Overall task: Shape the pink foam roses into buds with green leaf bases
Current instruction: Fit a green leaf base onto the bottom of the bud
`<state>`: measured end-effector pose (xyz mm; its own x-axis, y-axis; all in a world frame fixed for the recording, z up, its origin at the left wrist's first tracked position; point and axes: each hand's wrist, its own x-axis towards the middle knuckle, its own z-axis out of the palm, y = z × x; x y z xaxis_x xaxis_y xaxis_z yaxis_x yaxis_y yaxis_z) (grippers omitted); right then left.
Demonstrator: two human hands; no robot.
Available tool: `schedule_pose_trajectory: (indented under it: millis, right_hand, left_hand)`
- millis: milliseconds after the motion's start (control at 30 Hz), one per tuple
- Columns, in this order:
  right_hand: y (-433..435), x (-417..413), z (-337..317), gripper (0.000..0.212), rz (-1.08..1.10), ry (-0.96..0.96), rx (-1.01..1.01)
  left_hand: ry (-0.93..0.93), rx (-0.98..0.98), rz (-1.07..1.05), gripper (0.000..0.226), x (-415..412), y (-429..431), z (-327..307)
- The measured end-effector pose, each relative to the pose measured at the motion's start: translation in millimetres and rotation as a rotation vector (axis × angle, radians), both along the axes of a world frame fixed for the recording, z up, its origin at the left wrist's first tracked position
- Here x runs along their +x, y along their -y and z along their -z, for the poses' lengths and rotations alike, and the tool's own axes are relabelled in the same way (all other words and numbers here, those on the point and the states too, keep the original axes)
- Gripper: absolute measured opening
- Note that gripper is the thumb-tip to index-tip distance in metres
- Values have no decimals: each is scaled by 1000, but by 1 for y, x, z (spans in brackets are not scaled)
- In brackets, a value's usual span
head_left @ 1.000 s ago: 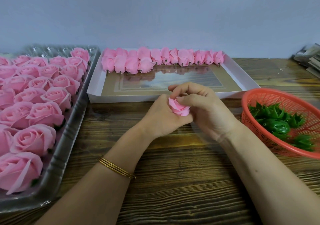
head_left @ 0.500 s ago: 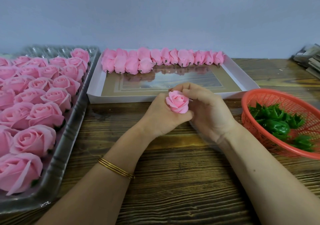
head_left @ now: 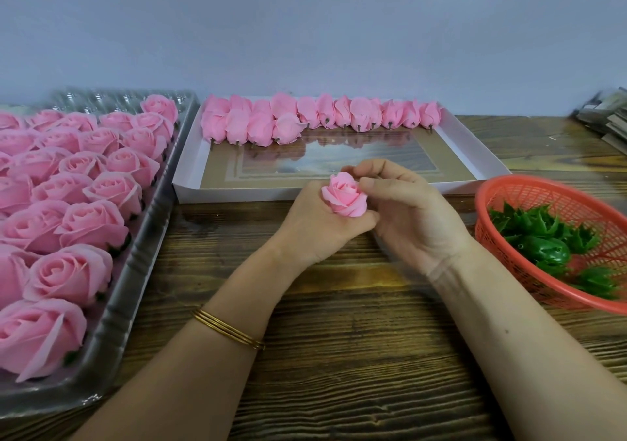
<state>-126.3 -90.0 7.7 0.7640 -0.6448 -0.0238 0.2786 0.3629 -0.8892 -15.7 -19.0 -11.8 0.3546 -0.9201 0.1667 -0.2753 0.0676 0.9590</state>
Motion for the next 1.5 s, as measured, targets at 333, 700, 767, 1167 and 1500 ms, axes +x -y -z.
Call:
schedule_pose_trajectory:
  millis: [333, 700, 767, 1167, 1500]
  right_hand:
    - [0, 2, 4, 12, 57, -55, 4]
    - [-2, 4, 6, 21, 69, -49, -78]
    - [-3, 5, 5, 25, 73, -75, -93]
    - [-2, 5, 5, 49, -16, -136, -24]
    - [-2, 5, 3, 39, 78, -122, -74]
  left_hand:
    - [-18, -45, -94, 25, 0, -1, -2]
    - [60, -34, -131, 37, 3, 2, 1]
    - [69, -34, -118, 39, 2, 2, 1]
    - [59, -103, -85, 63, -1, -1, -3]
    - [136, -19, -105, 5, 2, 3, 2]
